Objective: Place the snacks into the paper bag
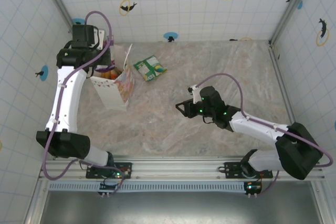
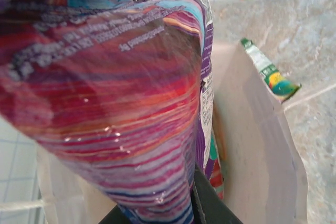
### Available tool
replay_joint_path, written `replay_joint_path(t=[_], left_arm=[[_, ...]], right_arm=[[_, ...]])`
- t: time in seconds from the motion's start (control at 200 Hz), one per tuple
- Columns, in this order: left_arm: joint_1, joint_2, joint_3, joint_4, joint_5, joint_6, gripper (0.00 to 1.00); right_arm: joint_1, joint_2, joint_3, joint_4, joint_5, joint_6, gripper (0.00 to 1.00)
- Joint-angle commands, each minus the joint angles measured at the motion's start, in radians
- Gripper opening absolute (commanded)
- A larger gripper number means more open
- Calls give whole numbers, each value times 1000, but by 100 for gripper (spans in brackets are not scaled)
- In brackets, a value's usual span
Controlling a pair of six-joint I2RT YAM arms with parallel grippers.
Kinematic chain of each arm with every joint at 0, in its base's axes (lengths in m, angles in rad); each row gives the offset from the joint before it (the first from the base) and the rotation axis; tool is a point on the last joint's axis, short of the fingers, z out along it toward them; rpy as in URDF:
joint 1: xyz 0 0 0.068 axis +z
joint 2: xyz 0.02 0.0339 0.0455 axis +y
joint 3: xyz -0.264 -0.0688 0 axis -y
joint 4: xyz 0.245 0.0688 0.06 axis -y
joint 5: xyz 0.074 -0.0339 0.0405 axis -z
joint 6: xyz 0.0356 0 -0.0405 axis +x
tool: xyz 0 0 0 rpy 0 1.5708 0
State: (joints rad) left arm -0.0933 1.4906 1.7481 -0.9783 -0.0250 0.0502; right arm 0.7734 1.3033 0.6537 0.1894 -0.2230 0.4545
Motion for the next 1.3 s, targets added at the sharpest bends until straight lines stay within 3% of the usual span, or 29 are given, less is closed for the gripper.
replay_joint_path(t=[0.0,0.5,0.801,1.081,1.291], left_arm=[[11,-7,9,-28,82,-22,9],[82,98,-4,-92,264,-19,12],[118,141,-2,-109,265,-42,17],[121,63,30,-75,279,-33,15],[121,-27,-38,-74,271,-35,14]], right_arm=[[12,19,52,25,-25,14,50],[19,48,75,15,-50,29,50],[27,57,87,18,-47,36,50],[31,72,94,21,-45,38,50],[42,98,112,20,-56,41,50]])
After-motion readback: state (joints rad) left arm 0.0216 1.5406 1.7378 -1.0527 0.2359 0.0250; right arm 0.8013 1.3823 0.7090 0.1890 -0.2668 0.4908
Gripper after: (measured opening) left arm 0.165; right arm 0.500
